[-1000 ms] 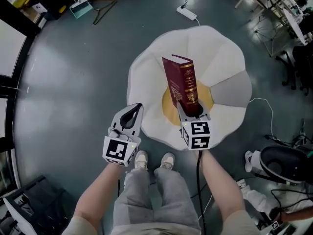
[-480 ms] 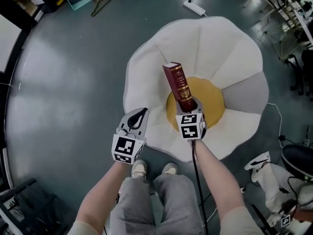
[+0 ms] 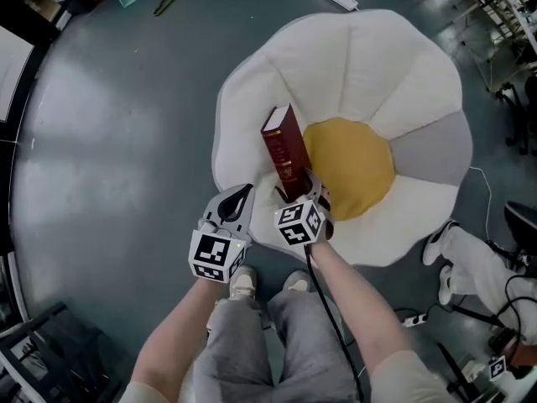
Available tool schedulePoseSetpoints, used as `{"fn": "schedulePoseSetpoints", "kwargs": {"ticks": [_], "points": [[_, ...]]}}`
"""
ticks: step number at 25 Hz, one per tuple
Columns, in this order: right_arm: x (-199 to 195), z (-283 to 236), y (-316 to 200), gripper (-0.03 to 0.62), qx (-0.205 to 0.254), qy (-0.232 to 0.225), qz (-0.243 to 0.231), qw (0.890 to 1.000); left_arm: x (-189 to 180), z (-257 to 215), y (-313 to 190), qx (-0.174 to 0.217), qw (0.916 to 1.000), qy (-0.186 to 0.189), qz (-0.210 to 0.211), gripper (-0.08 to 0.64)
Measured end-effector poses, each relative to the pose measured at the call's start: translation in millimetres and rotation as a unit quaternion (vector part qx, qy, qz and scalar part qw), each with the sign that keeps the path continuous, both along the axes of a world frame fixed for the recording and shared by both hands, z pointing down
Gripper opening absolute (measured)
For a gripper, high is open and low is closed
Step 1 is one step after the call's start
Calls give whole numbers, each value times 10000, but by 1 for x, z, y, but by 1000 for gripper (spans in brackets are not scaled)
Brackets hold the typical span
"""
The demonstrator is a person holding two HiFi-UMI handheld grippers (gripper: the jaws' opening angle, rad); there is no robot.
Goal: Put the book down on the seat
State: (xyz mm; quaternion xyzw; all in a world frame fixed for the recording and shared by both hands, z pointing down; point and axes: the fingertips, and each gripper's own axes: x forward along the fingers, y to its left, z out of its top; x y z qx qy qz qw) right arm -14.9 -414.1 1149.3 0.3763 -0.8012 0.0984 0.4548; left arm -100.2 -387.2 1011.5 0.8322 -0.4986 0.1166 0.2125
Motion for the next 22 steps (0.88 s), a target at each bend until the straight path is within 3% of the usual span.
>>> {"fn": "schedulePoseSetpoints", "kwargs": {"ticks": [5,10,16,22], "points": [[0,-21,22,339,-268,-319,23,9991,3,-21,6,-94,9999,-31,100,5],[30,-75,32,339,-275,-676,461,9963,11,-66,12,-98,9997,-52,199,3],[64,-195,27,337,-10,-1640,1277,9782,16,-152,14,1,9998,-15,208,5],[96,-348,18,328,653,-2043,1604,9635,41,-262,22,292,9985,-1,459,5]]}}
